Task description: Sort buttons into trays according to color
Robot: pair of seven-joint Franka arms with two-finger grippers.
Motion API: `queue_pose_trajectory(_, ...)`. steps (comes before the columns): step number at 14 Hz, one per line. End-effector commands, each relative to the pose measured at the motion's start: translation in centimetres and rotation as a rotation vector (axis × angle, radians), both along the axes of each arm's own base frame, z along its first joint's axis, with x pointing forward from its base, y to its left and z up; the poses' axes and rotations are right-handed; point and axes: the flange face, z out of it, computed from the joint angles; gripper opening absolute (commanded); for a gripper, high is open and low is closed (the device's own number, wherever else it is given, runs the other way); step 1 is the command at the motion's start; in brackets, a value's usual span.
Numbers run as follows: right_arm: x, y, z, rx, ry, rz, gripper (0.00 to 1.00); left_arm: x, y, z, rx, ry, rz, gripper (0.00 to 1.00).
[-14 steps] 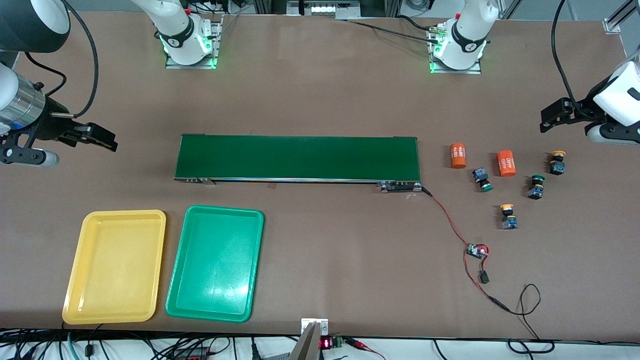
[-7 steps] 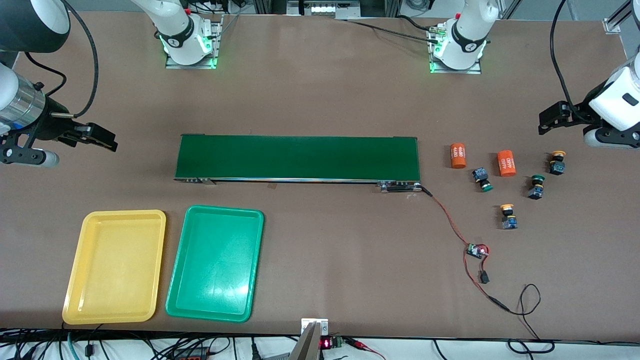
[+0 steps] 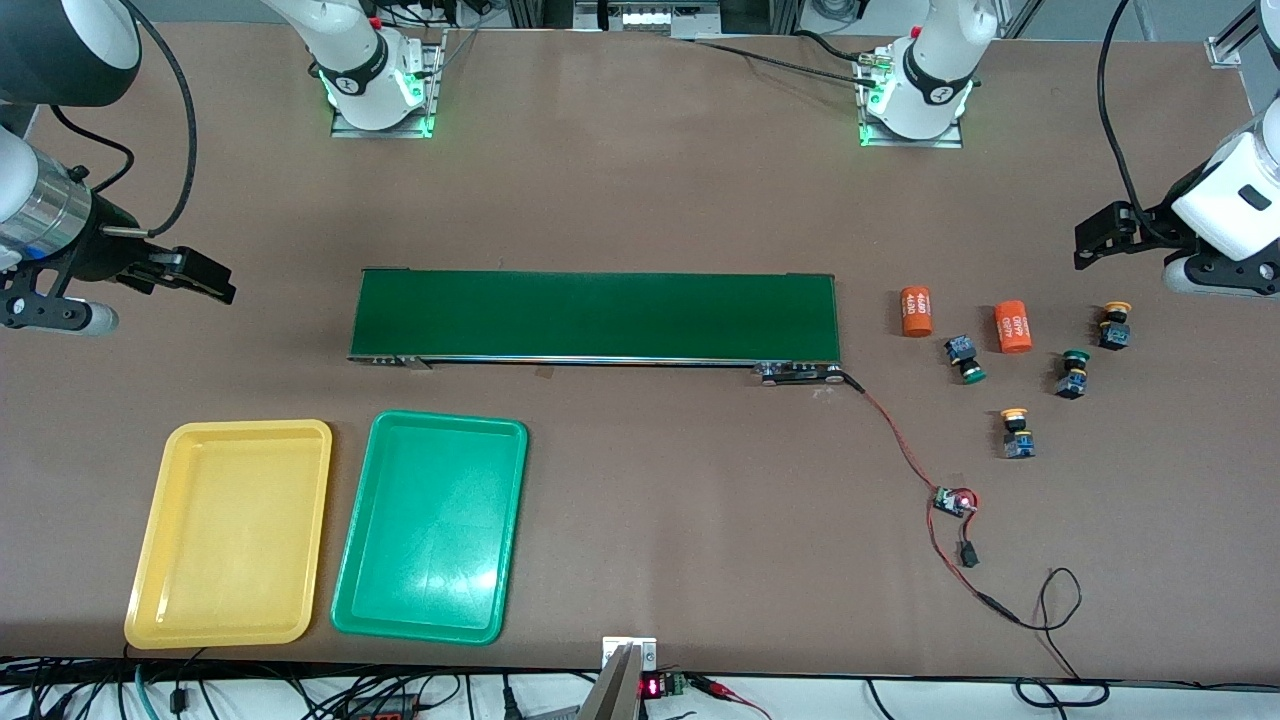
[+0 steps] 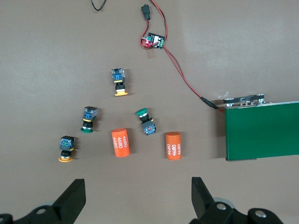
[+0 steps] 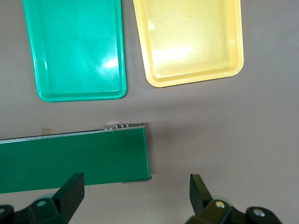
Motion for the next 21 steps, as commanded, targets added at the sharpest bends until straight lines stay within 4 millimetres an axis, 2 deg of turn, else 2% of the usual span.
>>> queue_pose_trajectory(1,0.2,0.1,-0.1,0.014,-0.006,-0.016,1.0,0.1,0.0,0.6,0.016,-0.007,-0.007,1.0)
queue_pose_trajectory(7,0.3,0.3,0.0,0.016,-0.015,-0.015,1.0,0.1,-0.1,0.4,0.005,-0.006,0.018,1.0)
queue_pose_trajectory(9,0.6,0.3,-0.8,0.015,-0.005,-0.014,1.0,0.1,-0.3,0.3,0.008,-0.006,0.062,1.0)
queue_pose_trajectory(16,0.6,0.6,-0.6,0.013,-0.005,-0.009,1.0,0.1,-0.7,0.5,0.015,-0.008,0.051,1.0)
queue_pose_trajectory(20,0.5,0.3,-0.5,0.013,-0.001,-0.002,1.0,1.2,-0.8,-0.7,0.011,0.013,0.058,1.0)
queue_pose_trajectory(21,0.6,0.3,-0.6,0.014,-0.004,-0.002,1.0,1.8,-0.6,-1.8,0.013,0.03,0.055,1.0)
